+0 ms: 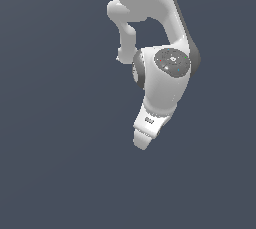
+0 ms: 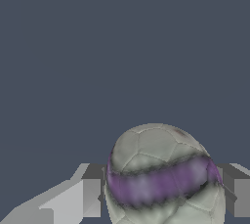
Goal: Pick up the object and move it to a goal position.
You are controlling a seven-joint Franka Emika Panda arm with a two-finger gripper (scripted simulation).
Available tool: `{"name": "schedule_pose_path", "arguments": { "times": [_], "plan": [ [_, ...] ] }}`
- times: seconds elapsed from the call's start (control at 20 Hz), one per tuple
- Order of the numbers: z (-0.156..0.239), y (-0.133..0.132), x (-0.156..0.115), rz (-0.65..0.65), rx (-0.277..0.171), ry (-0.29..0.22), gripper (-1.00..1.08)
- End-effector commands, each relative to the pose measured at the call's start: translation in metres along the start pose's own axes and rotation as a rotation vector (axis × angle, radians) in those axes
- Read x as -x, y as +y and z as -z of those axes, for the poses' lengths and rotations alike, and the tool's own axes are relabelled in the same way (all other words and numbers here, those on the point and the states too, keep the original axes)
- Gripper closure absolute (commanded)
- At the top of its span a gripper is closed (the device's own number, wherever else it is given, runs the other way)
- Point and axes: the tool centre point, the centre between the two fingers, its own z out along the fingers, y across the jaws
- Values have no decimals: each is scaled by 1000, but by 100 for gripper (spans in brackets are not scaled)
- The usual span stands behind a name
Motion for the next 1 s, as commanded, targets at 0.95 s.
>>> {"name": "schedule_pose_path", "arguments": {
  "times": [0.95],
  "plan": [
    [103, 26, -39, -1, 1, -1, 108]
  ]
}}
